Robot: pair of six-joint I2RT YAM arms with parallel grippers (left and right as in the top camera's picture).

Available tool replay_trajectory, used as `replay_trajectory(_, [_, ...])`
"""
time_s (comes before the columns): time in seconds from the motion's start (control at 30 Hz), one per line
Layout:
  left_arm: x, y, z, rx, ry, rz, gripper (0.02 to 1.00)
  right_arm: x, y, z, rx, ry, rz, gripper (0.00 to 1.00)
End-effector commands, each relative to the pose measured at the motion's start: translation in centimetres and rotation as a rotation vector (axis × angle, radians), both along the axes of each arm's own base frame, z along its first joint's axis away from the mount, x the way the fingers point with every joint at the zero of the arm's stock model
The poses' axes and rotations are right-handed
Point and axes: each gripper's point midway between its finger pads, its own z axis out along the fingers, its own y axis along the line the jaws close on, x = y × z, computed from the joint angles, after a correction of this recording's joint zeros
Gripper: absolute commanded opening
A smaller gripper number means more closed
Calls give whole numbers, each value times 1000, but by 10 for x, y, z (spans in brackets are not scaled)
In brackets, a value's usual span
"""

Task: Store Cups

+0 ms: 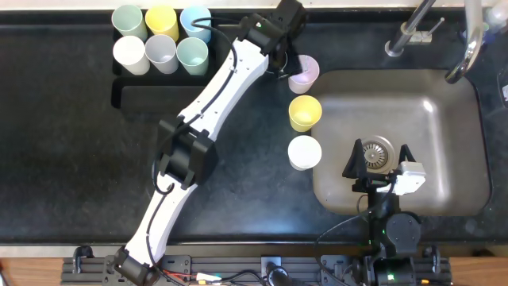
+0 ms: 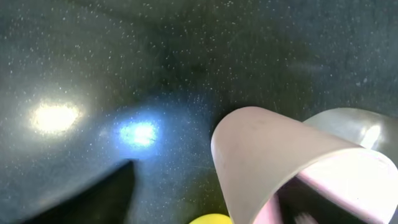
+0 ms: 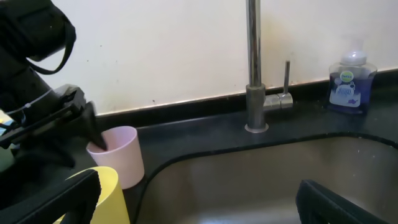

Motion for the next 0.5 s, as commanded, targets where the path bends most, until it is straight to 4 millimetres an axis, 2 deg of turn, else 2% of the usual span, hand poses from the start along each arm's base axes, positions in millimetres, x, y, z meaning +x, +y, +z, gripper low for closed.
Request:
replay_trajectory(0.03, [13, 0, 7, -9, -50, 20, 34, 0, -1, -3, 5, -1, -2, 998])
replay_trajectory(0.17, [16, 3, 10, -18, -52, 29, 34, 0, -1, -3, 5, -1, -2, 998])
replay_trajectory(0.27, [14, 13, 29, -18, -64, 41, 34, 0, -1, -3, 5, -1, -2, 998])
replay_trajectory(0.33, [13, 29, 59, -8, -101, 66, 34, 0, -1, -3, 5, -1, -2, 996])
replay_trajectory(0.4, [8, 54, 98, 14, -146, 104, 34, 0, -1, -3, 5, -1, -2, 996])
replay_trajectory(0.5, [-12, 109, 159, 60, -200, 184, 36, 0, -1, -3, 5, -1, -2, 996])
